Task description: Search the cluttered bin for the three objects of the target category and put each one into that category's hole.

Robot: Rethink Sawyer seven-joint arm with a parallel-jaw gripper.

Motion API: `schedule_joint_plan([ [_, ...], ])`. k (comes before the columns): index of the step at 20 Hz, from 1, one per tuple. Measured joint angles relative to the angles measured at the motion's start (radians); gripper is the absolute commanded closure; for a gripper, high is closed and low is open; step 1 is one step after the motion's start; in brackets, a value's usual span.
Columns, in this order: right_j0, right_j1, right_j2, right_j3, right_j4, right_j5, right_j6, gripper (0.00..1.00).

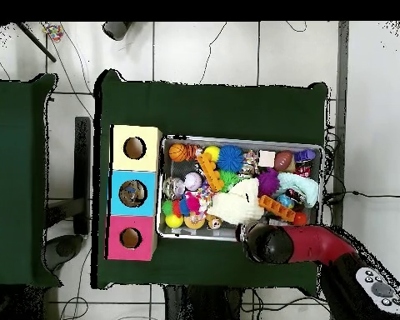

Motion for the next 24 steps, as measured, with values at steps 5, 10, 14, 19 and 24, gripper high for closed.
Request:
schedule_joint_plan([
  [5, -0.011, 0.001, 0.000, -0.002, 0.000, 0.000, 0.000, 1.00],
  [10, -0.027, -0.002, 0.000, -0.001, 0.000, 0.000, 0.000, 1.00],
  [14, -0.030, -0.025, 0.000, 0.008, 0.000, 0.000, 0.000, 1.00],
  [19, -0.030, -0.073, 0.000, 0.034, 0.000, 0.000, 0.000, 1.00],
  [24, -0.029, -0.150, 0.002, 0.086, 0.000, 0.000, 0.000, 1.00],
])
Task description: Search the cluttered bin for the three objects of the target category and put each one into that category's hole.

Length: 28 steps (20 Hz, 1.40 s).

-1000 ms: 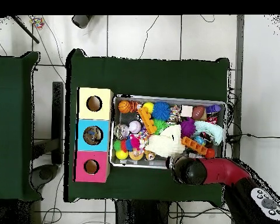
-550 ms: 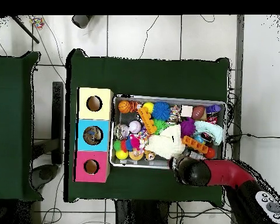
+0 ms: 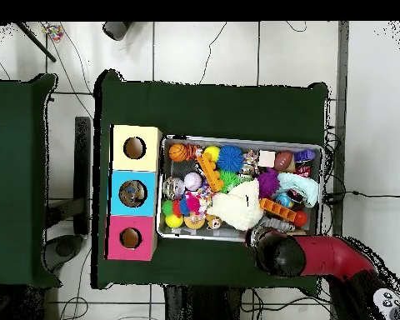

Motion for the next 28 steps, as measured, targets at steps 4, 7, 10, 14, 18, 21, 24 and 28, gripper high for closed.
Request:
schedule_joint_plan([
  [4, 0.000, -0.079, 0.010, 0.054, 0.007, 0.000, 0.000, 1.00],
  [7, 0.000, -0.125, 0.017, 0.083, 0.013, 0.000, 0.000, 1.00],
  [10, 0.000, -0.175, 0.026, 0.118, 0.025, 0.000, 0.000, 1.00],
  [14, -0.005, -0.227, 0.046, 0.153, 0.039, 0.000, 0.000, 1.00],
  [18, -0.012, -0.244, 0.060, 0.170, 0.044, 0.000, 0.000, 1.00],
  [21, -0.028, -0.246, 0.080, 0.174, 0.044, 0.000, 0.000, 0.00],
  [24, -0.038, -0.246, 0.092, 0.174, 0.046, 0.000, 0.000, 0.00],
  [28, -0.046, -0.244, 0.106, 0.174, 0.047, 0.000, 0.000, 0.00],
])
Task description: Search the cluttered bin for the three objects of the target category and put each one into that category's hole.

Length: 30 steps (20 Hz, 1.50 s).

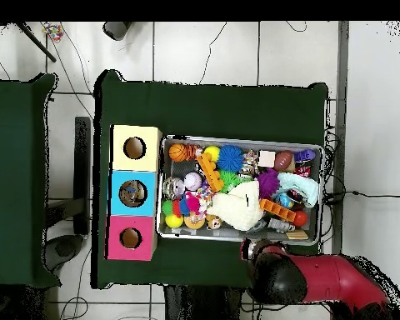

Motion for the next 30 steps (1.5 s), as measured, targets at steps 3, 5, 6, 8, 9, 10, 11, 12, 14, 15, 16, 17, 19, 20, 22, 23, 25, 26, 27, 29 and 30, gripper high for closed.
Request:
schedule_joint_plan([
  [3, -0.004, 0.014, 0.006, -0.008, 0.000, 0.000, 0.000, 0.00],
  [5, -0.004, 0.025, 0.006, -0.014, 0.000, 0.001, 0.000, 0.00],
  [6, -0.004, 0.043, 0.006, -0.025, 0.000, 0.003, 0.000, 0.00],
  [8, -0.004, 0.060, 0.006, -0.036, -0.001, 0.006, 0.000, 0.00],
  [9, -0.004, 0.067, 0.006, -0.041, -0.001, 0.007, 0.000, 0.00],
  [10, -0.003, 0.081, 0.006, -0.054, -0.001, 0.009, 0.000, 0.00],
  [11, -0.002, 0.088, 0.006, -0.061, -0.001, 0.011, 0.000, 0.00],
  [12, 0.002, 0.113, 0.006, -0.086, -0.002, 0.015, 0.000, 0.00],
  [14, 0.005, 0.130, 0.006, -0.104, -0.002, 0.021, 0.000, 0.00],
  [15, 0.008, 0.139, 0.006, -0.115, -0.002, 0.024, 0.000, 0.00],
  [16, 0.011, 0.148, 0.006, -0.126, -0.002, 0.028, 0.000, 0.00],
  [17, 0.017, 0.164, 0.006, -0.148, -0.002, 0.037, 0.000, 0.00],
  [19, 0.021, 0.175, 0.006, -0.164, -0.002, 0.043, 0.000, 0.00],
  [20, 0.026, 0.186, 0.006, -0.182, -0.002, 0.051, 0.000, 0.00],
  [22, 0.033, 0.201, 0.006, -0.208, -0.002, 0.062, 0.000, 0.00],
  [23, 0.037, 0.207, 0.006, -0.222, -0.002, 0.068, 0.000, 0.00],
  [25, 0.043, 0.216, 0.006, -0.240, -0.001, 0.076, 0.000, 0.00],
  [26, 0.049, 0.222, 0.006, -0.254, -0.002, 0.082, 0.000, 0.00],
  [27, 0.051, 0.225, 0.006, -0.261, -0.001, 0.084, 0.000, 0.00],
  [29, 0.067, 0.239, 0.006, -0.291, -0.002, 0.092, 0.000, 0.00],
  [30, 0.075, 0.247, 0.006, -0.304, -0.002, 0.093, 0.000, 0.00],
])
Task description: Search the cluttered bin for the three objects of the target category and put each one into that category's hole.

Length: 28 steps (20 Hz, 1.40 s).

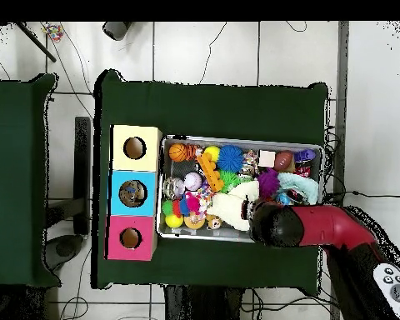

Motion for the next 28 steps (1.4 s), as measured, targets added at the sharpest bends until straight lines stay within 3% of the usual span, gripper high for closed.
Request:
schedule_joint_plan([
  [14, 0.096, 0.129, -0.032, -0.132, -0.001, -0.013, 0.000, 0.00],
  [19, 0.087, 0.142, -0.045, -0.118, -0.001, -0.066, 0.000, 0.00],
  [28, 0.024, 0.088, -0.054, -0.021, -0.001, -0.157, 0.000, 0.00],
])
